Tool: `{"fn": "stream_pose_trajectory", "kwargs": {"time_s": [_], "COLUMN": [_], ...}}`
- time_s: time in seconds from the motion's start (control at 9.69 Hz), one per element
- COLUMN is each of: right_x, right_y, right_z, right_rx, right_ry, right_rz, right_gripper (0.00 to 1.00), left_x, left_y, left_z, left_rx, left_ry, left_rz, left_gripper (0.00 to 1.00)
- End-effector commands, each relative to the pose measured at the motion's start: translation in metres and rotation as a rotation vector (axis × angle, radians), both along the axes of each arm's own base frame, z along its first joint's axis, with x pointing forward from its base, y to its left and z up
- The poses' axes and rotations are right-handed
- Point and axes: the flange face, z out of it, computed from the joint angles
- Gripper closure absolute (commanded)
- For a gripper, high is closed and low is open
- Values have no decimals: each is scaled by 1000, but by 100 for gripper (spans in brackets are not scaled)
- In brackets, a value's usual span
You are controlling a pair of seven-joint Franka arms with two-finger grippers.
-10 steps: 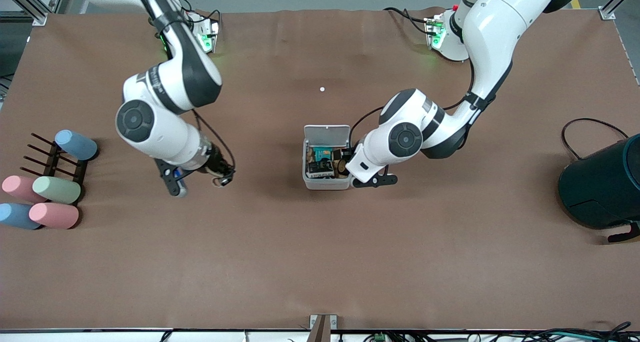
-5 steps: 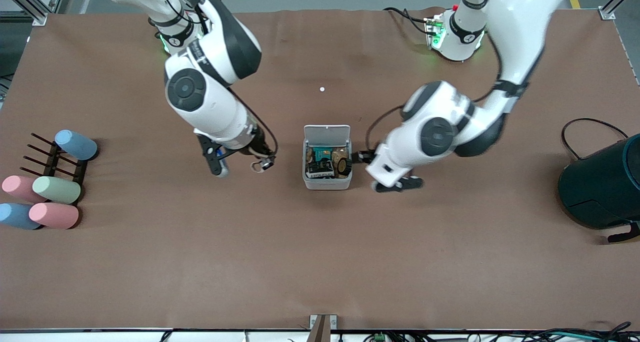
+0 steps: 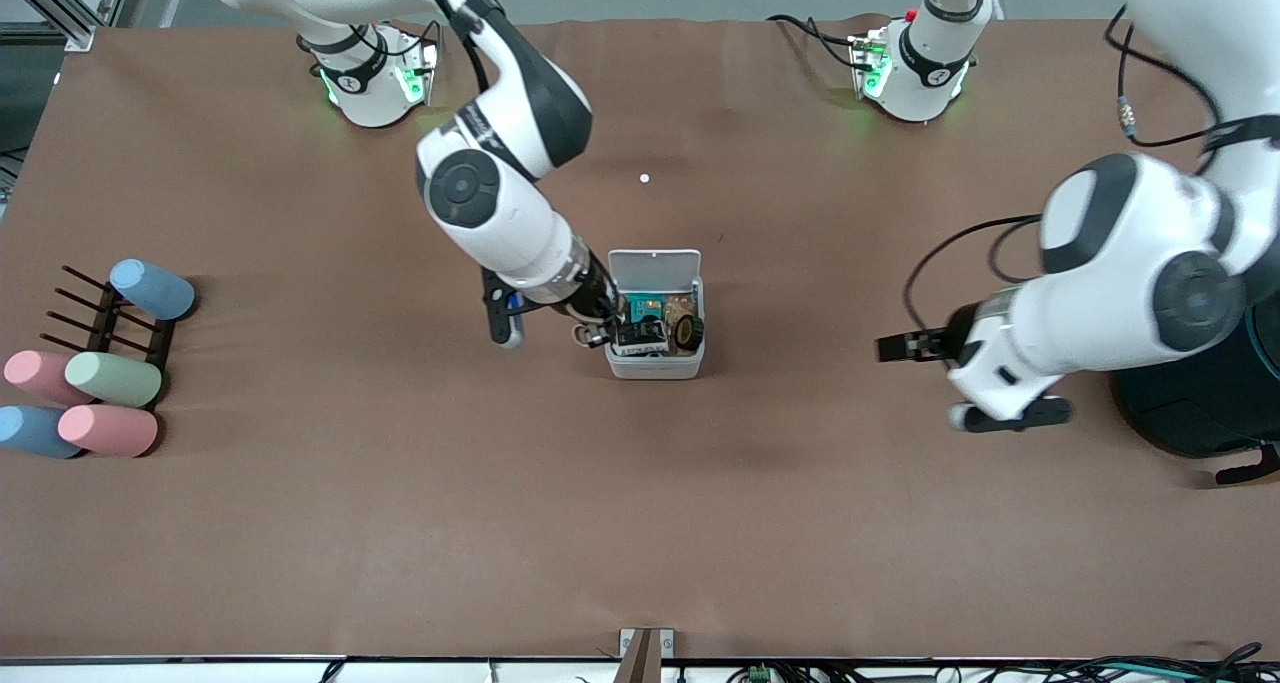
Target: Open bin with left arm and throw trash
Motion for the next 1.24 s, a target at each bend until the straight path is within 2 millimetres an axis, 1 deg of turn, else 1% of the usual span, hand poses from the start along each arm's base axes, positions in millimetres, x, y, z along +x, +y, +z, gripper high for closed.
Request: {"fn": "stream_pose_trajectory", "kwargs": {"time_s": [0.0, 0.1, 0.21, 0.31, 0.41, 0.52, 0.62, 0.72, 0.83, 0.93, 1.03, 1.14], "right_x": [-7, -12, -21, -28, -28, -23, -21, -17, -15, -13, -6, 3], "right_y": [20, 27, 38, 44, 44, 40, 36, 32, 29, 25, 15, 2], "right_z": [-12, -31, -40, -45, -56, -58, -59, -59, -60, -58, -55, -42], "right_rx": [2, -15, -24, -33, -46, -49, -55, -54, -57, -62, -66, -67], "right_ry": [34, 64, 72, 75, 83, 82, 82, 85, 85, 91, 100, 110], "right_rz": [-52, -66, -50, -36, -34, -40, -41, -50, -58, -63, -74, -84], "right_gripper": [91, 91, 91, 86, 84, 74, 46, 41, 11, 0, 0, 0], "left_x": [-15, -27, -42, -66, -91, -107, -115, -112, -107, -104, -105, -107], "left_y": [21, 27, 46, 48, 55, 60, 66, 71, 75, 78, 78, 79], "left_z": [72, 104, 130, 146, 147, 144, 141, 141, 147, 153, 155, 153], "left_rx": [71, 108, 150, 189, 201, 187, 183, 157, 146, 145, 152, 146], "left_ry": [-122, -178, -202, -193, -183, -185, -189, -199, -253, -290, -291, -266], "left_rz": [-75, -98, -65, -103, -96, -87, -81, -71, -59, -51, -50, -47], "left_gripper": [0, 0, 0, 0, 0, 0, 0, 0, 0, 0, 0, 0]}}
